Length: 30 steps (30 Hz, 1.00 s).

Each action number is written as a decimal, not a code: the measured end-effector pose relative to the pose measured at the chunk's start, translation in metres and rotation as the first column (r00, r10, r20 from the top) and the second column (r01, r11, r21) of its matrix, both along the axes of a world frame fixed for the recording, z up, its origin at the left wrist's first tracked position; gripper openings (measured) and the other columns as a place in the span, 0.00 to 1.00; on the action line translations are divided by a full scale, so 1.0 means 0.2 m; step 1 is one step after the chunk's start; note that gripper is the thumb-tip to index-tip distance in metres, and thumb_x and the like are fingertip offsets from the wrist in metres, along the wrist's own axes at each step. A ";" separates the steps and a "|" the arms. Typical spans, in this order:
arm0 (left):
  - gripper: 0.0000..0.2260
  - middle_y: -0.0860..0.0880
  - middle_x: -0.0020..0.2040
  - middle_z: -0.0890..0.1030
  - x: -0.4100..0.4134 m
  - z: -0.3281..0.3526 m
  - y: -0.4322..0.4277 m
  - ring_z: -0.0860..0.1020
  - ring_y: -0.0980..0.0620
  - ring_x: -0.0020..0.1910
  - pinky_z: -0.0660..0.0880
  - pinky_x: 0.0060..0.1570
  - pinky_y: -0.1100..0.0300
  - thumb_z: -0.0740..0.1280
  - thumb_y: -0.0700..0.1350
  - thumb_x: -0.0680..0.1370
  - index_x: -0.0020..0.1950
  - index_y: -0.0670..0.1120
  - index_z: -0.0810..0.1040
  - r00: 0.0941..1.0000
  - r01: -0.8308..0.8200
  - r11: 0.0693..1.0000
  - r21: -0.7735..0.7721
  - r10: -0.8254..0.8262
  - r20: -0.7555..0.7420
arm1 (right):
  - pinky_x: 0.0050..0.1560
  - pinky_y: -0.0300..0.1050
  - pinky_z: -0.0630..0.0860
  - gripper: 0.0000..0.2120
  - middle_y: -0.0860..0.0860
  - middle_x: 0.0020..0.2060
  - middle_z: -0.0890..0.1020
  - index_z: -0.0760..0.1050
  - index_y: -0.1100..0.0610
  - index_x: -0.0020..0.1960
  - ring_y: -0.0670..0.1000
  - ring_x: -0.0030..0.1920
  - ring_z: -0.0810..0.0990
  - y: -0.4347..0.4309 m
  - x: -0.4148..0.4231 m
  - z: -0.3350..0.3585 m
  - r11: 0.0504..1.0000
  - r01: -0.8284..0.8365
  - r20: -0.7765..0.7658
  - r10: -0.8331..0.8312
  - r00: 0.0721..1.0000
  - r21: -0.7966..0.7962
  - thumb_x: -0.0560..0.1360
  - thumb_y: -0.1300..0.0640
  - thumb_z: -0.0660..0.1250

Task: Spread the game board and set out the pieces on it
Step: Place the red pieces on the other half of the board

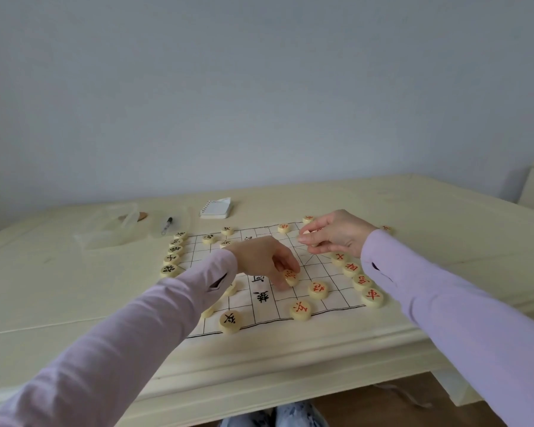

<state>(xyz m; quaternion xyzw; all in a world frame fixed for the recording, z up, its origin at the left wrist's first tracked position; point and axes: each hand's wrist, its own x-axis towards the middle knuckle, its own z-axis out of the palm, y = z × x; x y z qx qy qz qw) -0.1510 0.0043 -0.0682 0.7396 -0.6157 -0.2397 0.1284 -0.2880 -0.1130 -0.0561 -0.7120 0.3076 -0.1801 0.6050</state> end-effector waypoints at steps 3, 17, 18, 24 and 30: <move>0.19 0.60 0.44 0.78 0.01 0.03 0.01 0.76 0.61 0.45 0.73 0.56 0.63 0.75 0.41 0.70 0.60 0.49 0.78 1.000 0.000 0.999 -0.044 -0.002 -0.024 | 0.48 0.40 0.79 0.09 0.51 0.45 0.80 0.80 0.61 0.48 0.49 0.45 0.81 0.00 0.00 0.00 0.999 -0.037 0.001 0.037 0.999 0.024 0.69 0.69 0.73; 0.07 0.46 0.46 0.84 -0.07 0.13 -0.11 0.83 0.51 0.47 0.75 0.47 0.66 0.68 0.44 0.77 0.52 0.45 0.82 0.995 -0.026 0.947 -0.320 -0.005 -0.096 | 0.41 0.35 0.81 0.18 0.59 0.46 0.83 0.76 0.69 0.56 0.49 0.42 0.84 -0.05 -0.05 0.04 0.991 -0.041 0.119 0.026 0.993 0.129 0.69 0.64 0.73; 0.08 0.48 0.46 0.84 -0.07 0.15 -0.11 0.83 0.52 0.47 0.75 0.47 0.67 0.67 0.44 0.78 0.54 0.44 0.82 0.995 -0.029 0.951 -0.309 -0.001 -0.098 | 0.40 0.35 0.81 0.17 0.59 0.45 0.83 0.77 0.69 0.56 0.49 0.42 0.84 -0.05 -0.04 0.04 0.990 -0.030 0.133 0.012 0.991 0.139 0.69 0.64 0.73; 0.10 0.50 0.47 0.84 -0.03 0.16 -0.10 0.79 0.55 0.47 0.66 0.35 0.82 0.68 0.44 0.77 0.57 0.50 0.82 0.997 -0.069 0.945 -0.320 0.055 -0.052 | 0.45 0.37 0.81 0.05 0.57 0.42 0.82 0.77 0.66 0.44 0.50 0.43 0.83 -0.04 0.00 0.02 0.976 -0.026 0.174 -0.013 0.985 0.217 0.70 0.72 0.70; 0.18 0.54 0.48 0.82 -0.03 0.20 -0.22 0.78 0.59 0.46 0.70 0.35 0.78 0.75 0.44 0.70 0.59 0.51 0.80 0.995 -0.104 0.932 -0.346 0.097 -0.039 | 0.38 0.37 0.81 0.12 0.59 0.43 0.83 0.76 0.70 0.55 0.51 0.41 0.84 -0.11 -0.01 0.03 0.962 0.031 0.224 -0.095 0.970 0.273 0.73 0.68 0.69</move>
